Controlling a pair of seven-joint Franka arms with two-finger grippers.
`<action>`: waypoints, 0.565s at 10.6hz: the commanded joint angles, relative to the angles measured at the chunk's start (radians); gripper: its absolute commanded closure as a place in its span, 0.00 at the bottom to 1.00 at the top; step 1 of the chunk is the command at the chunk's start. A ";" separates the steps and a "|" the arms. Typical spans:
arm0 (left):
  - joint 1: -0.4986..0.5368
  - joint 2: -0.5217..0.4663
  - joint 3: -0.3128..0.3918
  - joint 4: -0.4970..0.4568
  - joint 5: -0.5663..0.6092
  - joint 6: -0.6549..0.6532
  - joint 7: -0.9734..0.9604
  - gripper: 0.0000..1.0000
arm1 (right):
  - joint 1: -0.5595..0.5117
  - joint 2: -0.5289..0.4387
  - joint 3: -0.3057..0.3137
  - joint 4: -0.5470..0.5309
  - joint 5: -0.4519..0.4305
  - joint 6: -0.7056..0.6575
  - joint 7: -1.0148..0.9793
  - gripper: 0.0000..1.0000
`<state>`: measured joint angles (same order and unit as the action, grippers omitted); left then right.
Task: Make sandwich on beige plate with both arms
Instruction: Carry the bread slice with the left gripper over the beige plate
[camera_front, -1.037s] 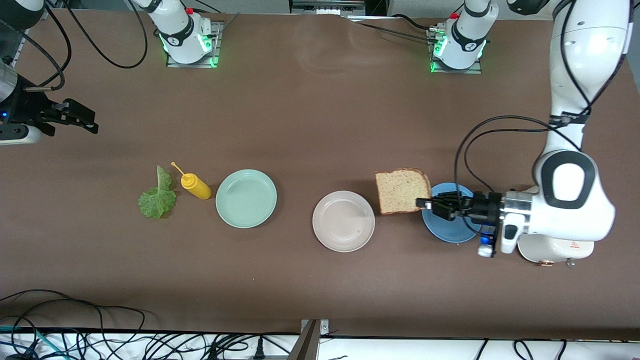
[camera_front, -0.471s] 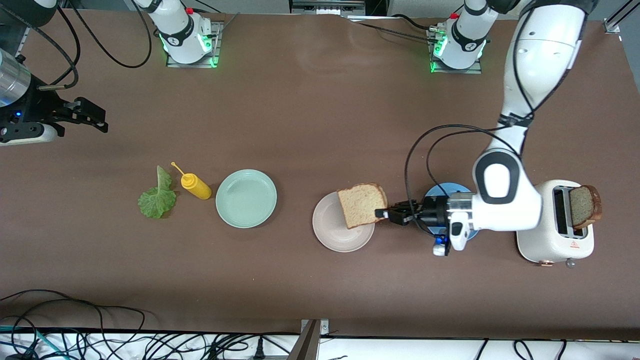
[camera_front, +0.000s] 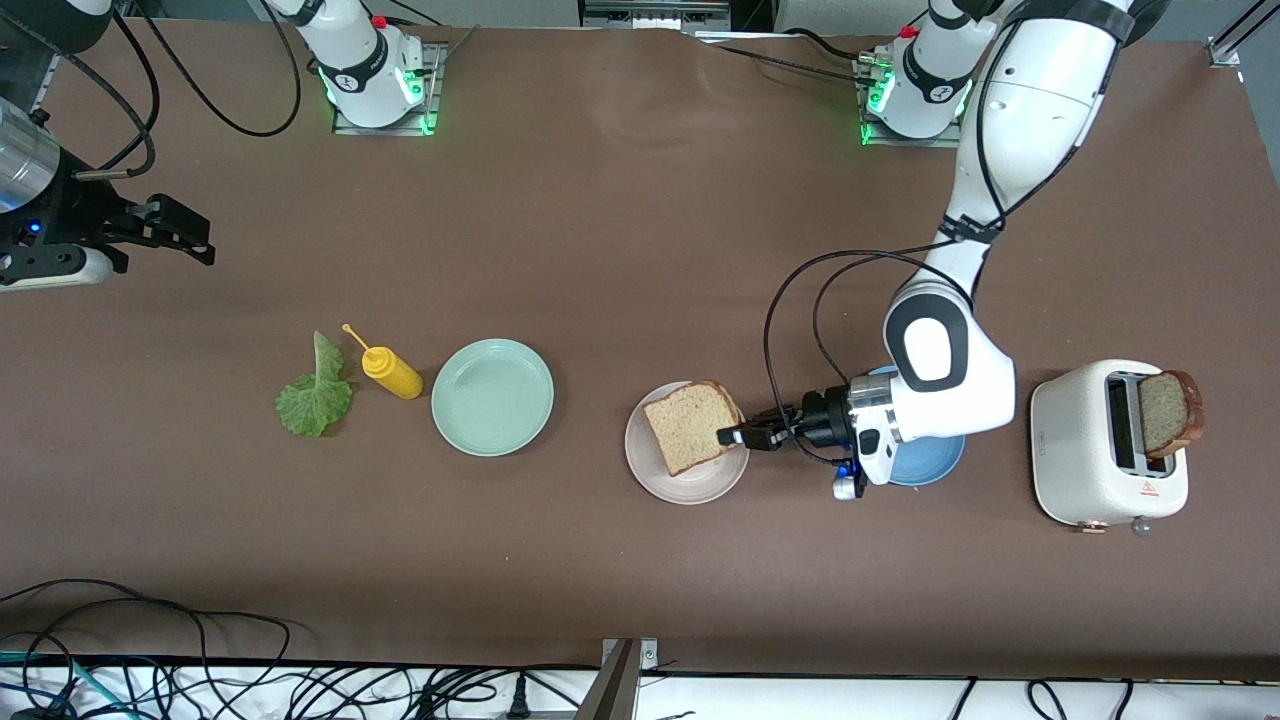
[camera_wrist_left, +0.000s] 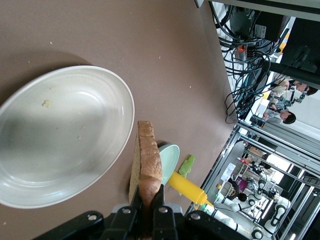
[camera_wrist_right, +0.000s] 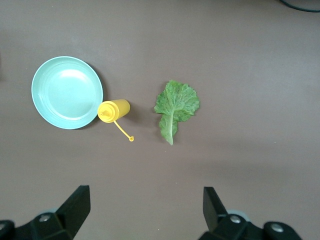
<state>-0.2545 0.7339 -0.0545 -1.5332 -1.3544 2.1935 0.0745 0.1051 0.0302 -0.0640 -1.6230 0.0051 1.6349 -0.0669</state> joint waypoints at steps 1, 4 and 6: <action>-0.038 -0.004 0.010 -0.024 -0.048 0.086 0.059 1.00 | -0.004 -0.007 -0.007 0.012 0.003 -0.013 0.007 0.00; -0.058 0.013 0.010 -0.024 -0.051 0.132 0.073 1.00 | -0.002 -0.006 -0.005 0.012 0.001 -0.013 0.007 0.00; -0.077 0.025 0.010 -0.024 -0.083 0.169 0.086 1.00 | -0.002 -0.006 -0.005 0.011 -0.001 -0.015 0.007 0.00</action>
<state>-0.3079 0.7575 -0.0546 -1.5520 -1.3780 2.3309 0.1105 0.1039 0.0297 -0.0706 -1.6226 0.0051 1.6349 -0.0670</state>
